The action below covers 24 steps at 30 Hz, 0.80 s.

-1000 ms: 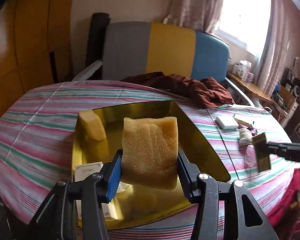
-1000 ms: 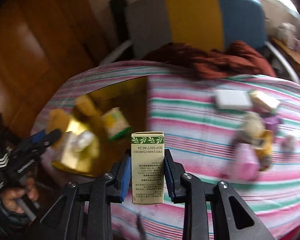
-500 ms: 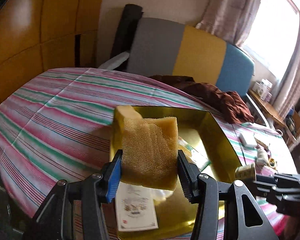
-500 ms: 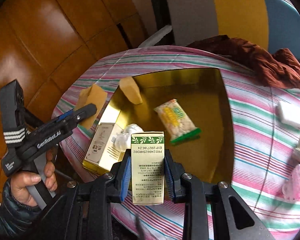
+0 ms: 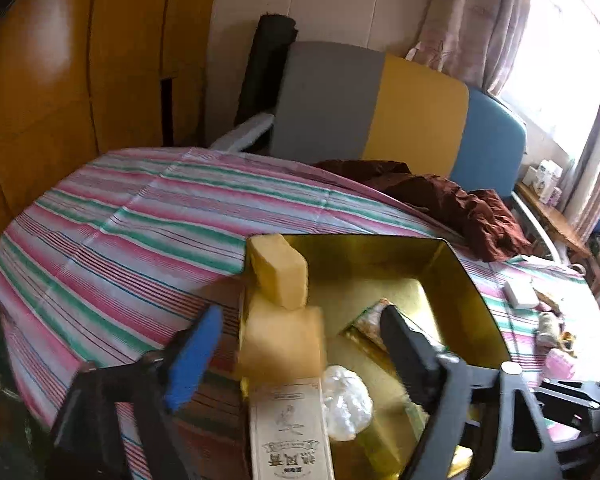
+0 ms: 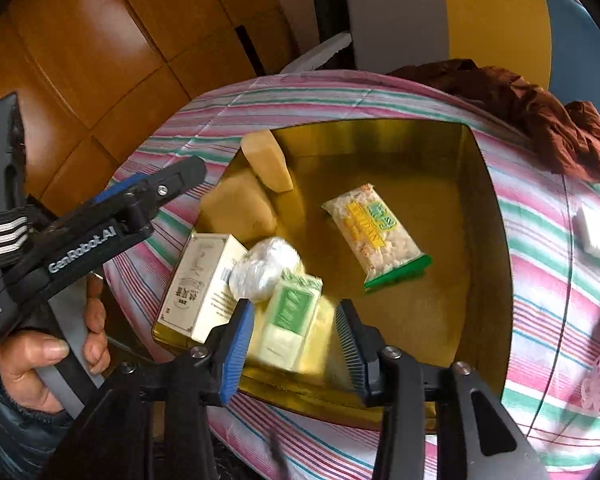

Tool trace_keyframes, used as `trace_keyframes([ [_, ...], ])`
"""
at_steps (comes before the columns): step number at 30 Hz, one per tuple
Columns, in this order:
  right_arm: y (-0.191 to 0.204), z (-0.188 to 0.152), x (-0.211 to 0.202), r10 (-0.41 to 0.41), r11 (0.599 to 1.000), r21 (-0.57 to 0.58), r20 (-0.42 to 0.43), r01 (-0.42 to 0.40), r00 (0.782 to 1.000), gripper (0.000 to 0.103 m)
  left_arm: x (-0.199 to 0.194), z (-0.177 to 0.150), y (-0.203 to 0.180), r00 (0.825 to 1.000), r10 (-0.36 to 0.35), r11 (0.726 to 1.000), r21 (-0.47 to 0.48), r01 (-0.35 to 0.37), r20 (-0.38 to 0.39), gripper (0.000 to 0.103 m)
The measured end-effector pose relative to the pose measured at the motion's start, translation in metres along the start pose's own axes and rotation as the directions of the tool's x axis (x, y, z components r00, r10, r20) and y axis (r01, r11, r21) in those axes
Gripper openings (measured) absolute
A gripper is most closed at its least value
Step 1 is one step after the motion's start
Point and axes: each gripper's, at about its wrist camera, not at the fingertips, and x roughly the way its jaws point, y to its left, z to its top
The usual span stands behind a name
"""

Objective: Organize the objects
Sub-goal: 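Carry the sponge and green box to the tray and release both, then withdraw both grippers from the tray toward the remaining items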

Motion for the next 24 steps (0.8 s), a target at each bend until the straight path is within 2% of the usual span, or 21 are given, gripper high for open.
trace_keyframes([
  [4, -0.002, -0.007, 0.004, -0.009, 1.000, 0.014, -0.009, 0.009, 1.000, 0.045, -0.002, -0.004, -0.001, 1.000, 0.022, 1.000, 0.019, -0.022, -0.003, 0.087],
  [8, -0.001, -0.013, 0.002, -0.054, 0.998, 0.015, 0.008, 0.054, 0.999, 0.047, -0.009, -0.012, -0.004, 0.999, 0.046, 0.999, 0.021, -0.046, 0.011, 0.098],
  [16, 0.001, -0.019, -0.010, -0.162, 0.987, -0.003, 0.089, 0.162, 0.983, 0.048, -0.029, -0.023, -0.020, 0.998, 0.034, 0.997, 0.062, -0.037, 0.049, 0.098],
  [24, -0.010, -0.025, -0.020, -0.187, 0.982, 0.034, 0.123, 0.184, 0.975, 0.048, -0.040, -0.030, -0.035, 0.998, 0.021, 0.993, 0.114, -0.029, 0.064, 0.099],
])
